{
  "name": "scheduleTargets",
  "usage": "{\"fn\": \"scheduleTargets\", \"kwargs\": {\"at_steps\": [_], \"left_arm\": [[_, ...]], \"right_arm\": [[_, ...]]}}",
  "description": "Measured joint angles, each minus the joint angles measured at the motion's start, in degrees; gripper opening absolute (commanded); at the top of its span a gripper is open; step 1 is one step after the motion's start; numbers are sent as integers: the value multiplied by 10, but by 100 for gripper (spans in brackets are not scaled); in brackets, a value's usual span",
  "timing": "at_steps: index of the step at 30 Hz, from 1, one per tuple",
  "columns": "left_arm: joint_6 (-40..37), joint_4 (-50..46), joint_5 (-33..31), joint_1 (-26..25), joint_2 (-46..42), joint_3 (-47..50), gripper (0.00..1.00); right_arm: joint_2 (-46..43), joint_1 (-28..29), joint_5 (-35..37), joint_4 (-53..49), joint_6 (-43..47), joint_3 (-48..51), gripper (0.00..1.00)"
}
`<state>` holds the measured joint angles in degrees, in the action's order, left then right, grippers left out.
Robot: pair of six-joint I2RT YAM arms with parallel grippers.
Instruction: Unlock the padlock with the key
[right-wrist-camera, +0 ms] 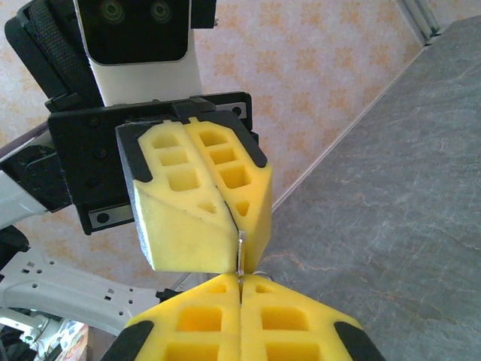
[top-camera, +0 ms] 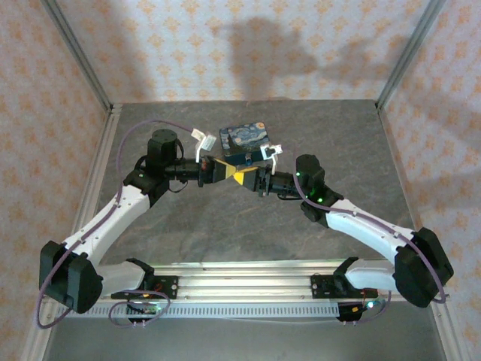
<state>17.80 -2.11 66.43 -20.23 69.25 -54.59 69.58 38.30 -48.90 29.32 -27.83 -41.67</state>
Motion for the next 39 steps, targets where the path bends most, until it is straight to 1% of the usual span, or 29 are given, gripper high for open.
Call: {"fn": "scheduleTargets", "kwargs": {"at_steps": [7,16,22,34,39], "left_arm": [[0,-9,-5,0,0,1,0],[44,44,-24,-2,0,26,0],[65,62,-40,-4,0,27,0],[78,66,-56,-4,3,27,0],[76,62,-59,-4,3,28,0]], "right_arm": [[1,0,1,-29,10,-9,0],[1,0,24,-60,22,-19,0],[1,0,43,-62,23,-23,16],[-3,0,76,-85,26,-27,21],[-25,-2,87,-105,31,-27,21]]}}
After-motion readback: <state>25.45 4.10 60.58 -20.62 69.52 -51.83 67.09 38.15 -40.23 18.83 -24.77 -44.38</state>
